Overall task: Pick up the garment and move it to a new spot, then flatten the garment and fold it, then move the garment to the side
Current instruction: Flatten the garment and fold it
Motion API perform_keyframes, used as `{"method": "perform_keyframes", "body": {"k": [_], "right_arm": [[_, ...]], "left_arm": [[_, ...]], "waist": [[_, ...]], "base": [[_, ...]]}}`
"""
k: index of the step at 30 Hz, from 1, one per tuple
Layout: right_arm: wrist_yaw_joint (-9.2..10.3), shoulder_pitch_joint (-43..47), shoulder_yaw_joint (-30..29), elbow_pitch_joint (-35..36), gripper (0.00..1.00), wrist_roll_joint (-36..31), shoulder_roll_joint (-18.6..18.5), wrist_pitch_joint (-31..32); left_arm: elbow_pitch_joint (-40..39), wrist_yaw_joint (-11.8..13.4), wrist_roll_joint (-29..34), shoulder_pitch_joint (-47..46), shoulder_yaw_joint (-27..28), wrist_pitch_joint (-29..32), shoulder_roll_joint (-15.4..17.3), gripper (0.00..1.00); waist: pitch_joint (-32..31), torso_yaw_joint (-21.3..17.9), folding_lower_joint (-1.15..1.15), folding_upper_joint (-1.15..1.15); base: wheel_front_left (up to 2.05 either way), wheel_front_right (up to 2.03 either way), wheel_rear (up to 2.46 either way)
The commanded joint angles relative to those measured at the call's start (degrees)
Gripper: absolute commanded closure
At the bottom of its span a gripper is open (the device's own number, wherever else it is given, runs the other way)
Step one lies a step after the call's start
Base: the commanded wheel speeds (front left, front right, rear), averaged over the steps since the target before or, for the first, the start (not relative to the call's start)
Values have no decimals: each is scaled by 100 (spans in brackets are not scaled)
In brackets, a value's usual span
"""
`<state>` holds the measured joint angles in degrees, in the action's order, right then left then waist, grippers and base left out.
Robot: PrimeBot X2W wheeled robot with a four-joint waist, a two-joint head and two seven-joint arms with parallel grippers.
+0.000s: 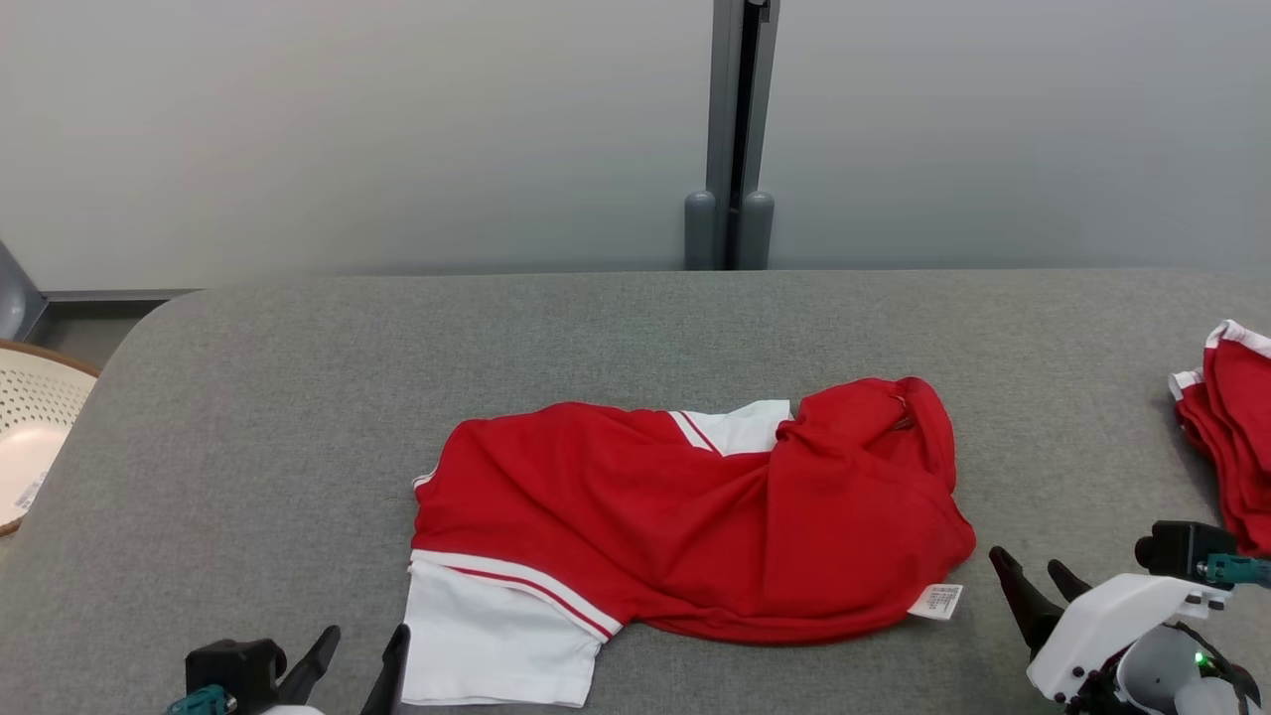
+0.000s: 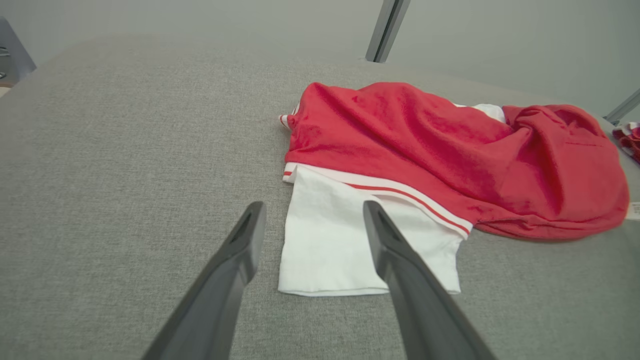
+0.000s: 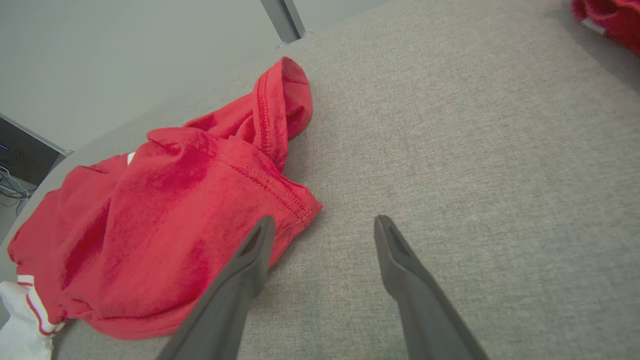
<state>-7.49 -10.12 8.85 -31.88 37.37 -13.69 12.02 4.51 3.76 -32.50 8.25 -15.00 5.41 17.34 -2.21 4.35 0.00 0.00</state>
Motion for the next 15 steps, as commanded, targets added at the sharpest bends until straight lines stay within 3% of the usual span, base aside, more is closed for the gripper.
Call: {"method": "perform_keyframes", "body": {"k": [1,15], "right_arm": [[0,-104,-11,-72,0,58,44,88],[0,-847,-242,-1036,0,59,181,383]], "left_arm": [[1,-35,-40,-159,-10,34,29,0],[870,-483,-231,-864,-495,654,-151,0]], "waist": [[75,77,0,0],[465,342,0,0]], "base": [[0,0,0],[0,0,0]]}}
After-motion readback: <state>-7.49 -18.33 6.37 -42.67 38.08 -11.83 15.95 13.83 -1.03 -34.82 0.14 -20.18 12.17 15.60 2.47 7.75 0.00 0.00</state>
